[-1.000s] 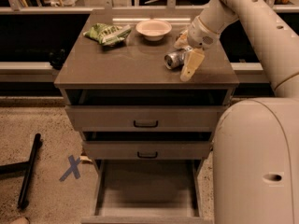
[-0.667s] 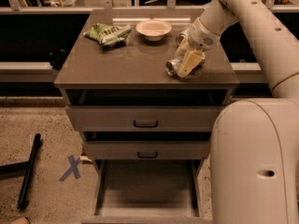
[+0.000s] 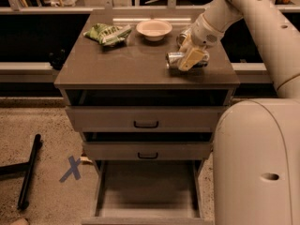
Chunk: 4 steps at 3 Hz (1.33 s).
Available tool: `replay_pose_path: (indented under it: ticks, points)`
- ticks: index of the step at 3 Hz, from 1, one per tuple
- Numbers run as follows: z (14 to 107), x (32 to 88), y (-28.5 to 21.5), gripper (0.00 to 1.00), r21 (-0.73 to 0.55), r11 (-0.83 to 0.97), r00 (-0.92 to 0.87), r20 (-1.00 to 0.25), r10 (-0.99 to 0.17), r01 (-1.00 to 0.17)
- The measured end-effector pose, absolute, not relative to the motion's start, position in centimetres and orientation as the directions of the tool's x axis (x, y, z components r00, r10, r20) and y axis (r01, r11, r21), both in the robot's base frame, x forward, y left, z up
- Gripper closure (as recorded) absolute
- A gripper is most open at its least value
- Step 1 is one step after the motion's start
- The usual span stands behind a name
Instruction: Place redbull can into bottom drawer
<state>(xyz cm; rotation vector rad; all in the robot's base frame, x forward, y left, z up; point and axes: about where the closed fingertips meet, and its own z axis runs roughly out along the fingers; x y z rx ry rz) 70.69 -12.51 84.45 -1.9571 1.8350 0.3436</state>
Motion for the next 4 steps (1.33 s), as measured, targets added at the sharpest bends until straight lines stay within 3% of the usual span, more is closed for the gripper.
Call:
replay_pose_path:
  ticks: [1, 2, 4]
  points:
    - [87.7, 68.8, -13.4, 1.0, -0.184, -0.009, 0.095, -0.464, -0.881, -0.983]
    - [90.4, 64.2, -14.1, 1.0, -0.172, 0.045, 0.044, -0.481, -0.876, -0.984]
    - [88.3, 63.1, -13.6, 1.0, -0.126, 0.032, 0.031, -0.47, -0.882, -0.991]
